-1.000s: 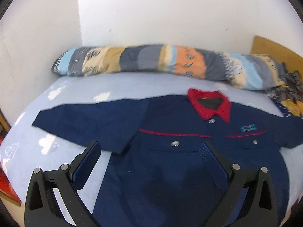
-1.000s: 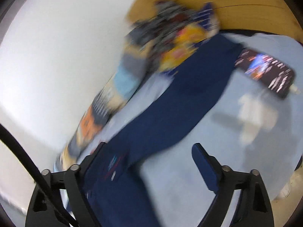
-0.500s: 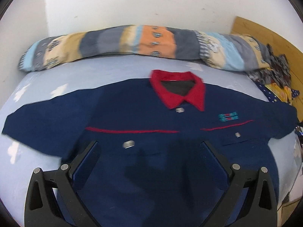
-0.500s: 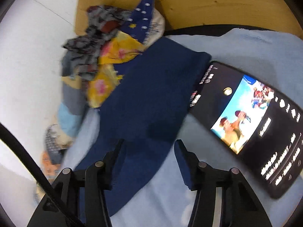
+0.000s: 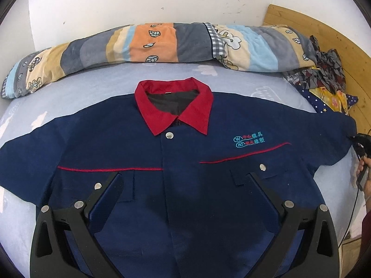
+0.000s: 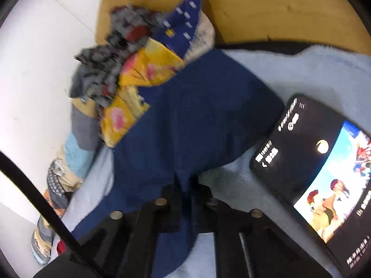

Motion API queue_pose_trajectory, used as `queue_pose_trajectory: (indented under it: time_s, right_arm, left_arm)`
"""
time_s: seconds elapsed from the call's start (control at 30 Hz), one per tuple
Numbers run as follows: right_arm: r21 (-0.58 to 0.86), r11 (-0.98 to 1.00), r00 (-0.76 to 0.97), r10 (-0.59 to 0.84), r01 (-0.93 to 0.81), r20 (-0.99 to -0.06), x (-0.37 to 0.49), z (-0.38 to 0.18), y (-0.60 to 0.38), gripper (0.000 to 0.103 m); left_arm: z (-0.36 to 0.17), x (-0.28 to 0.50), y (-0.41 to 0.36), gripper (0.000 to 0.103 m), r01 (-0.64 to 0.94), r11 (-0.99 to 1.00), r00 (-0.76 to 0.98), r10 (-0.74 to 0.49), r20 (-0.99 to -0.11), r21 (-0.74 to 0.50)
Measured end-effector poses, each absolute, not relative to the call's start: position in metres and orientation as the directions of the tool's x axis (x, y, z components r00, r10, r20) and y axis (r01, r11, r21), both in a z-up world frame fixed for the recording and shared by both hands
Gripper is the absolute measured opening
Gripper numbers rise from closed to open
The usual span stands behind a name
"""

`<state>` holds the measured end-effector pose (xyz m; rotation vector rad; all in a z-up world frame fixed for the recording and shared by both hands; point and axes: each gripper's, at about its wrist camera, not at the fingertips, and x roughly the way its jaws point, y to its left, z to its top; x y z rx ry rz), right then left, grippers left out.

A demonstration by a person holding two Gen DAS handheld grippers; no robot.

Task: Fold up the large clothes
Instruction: 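Grasp the navy jacket sleeve cuff with the right gripper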

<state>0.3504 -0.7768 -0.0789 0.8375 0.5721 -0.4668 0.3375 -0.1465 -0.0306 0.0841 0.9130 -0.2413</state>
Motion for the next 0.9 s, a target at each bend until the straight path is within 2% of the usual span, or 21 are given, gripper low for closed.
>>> queue_pose_trajectory:
  time_s: [0.23, 0.43, 0.7, 0.9]
  right_arm:
    - [0.417, 0.74, 0.784, -0.238, 0.528, -0.573, 0.343, -0.013, -0.73, 0.005]
    - [0.365, 0.827, 0.836, -0.208, 0.428, -0.508, 0.362, 0.057, -0.676, 0.005]
    - [0.261, 0.95, 0.9, -0.043, 0.171, -0.433, 0.41, 0.165, -0.504, 0.005]
    - [0.205, 0.979, 0.891, 0.094, -0.001, -0.443, 0.456, 0.185, -0.351, 0.005]
  left_arm:
    - [-0.022, 0.334, -0.139, 0.103, 0.227, 0.974, 0.621, -0.148, -0.77, -0.004]
    - [-0.002, 0.33, -0.117, 0.103, 0.165, 0.986, 0.677, -0.09, -0.731, 0.031]
    - [0.037, 0.328, -0.045, 0.103, 0.0, 0.999, 0.73, 0.023, -0.683, 0.033]
    - [0.065, 0.317, 0.036, 0.103, -0.11, 0.994, 0.755, 0.075, -0.651, -0.012]
